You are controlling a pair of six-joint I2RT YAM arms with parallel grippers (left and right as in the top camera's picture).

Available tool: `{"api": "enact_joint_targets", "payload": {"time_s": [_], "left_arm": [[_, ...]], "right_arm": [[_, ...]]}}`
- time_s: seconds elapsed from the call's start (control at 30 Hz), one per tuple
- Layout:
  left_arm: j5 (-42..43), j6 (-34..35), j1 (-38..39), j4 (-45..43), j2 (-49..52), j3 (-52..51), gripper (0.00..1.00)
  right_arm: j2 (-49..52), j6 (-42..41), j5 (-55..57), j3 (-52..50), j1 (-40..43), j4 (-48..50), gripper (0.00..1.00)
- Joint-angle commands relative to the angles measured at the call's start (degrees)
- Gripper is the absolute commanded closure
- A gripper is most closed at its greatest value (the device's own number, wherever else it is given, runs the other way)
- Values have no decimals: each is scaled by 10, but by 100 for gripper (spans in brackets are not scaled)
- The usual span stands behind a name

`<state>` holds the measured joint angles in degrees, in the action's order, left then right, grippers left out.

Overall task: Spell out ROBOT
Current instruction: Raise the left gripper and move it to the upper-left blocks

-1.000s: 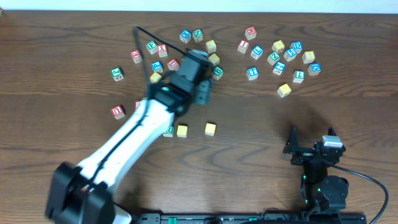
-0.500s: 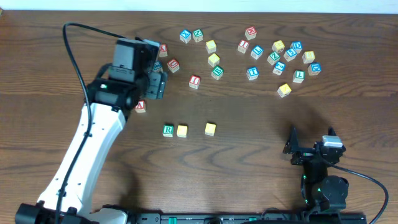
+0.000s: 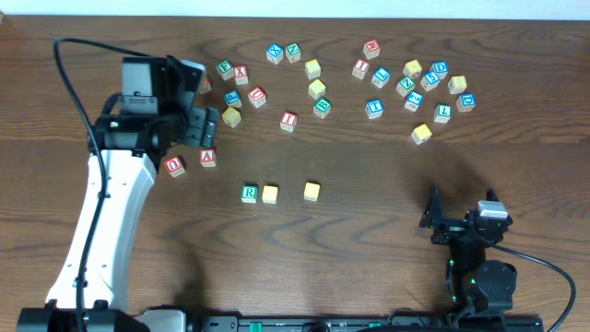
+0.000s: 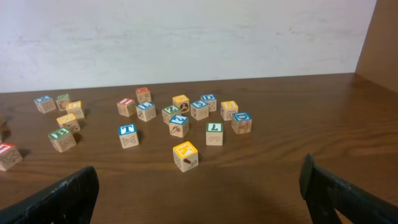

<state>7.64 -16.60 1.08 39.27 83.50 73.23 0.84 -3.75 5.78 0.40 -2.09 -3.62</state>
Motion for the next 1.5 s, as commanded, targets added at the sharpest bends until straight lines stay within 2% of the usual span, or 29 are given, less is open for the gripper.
{"api": "enact_joint_targets", "payload": {"time_s": [0.0, 0.17, 0.5, 0.53, 0.57, 0.93, 1.27, 1.47], "left_arm": [[10, -10, -14, 0, 22, 17, 13], [26, -42, -14, -3, 47, 17, 13], [7, -42, -15, -12, 87, 17, 13], [-2, -42, -15, -12, 90, 17, 12], [-14, -42, -15, -12, 92, 17, 3], [-29, -48, -27, -14, 97, 17, 1], [32, -62, -95, -16, 97, 12, 1], [40, -56, -102, -16, 97, 12, 1]], "right_arm": [[-5, 6, -2, -1, 5, -2, 1], [-5, 6, -2, -1, 5, -2, 1], [-5, 7, -2, -1, 5, -2, 1], [-5, 6, -2, -1, 5, -2, 1], [-5, 6, -2, -1, 5, -2, 1], [-5, 6, -2, -1, 5, -2, 1], [-5, 6, -2, -1, 5, -2, 1], [-5, 6, -2, -1, 5, -2, 1]]}}
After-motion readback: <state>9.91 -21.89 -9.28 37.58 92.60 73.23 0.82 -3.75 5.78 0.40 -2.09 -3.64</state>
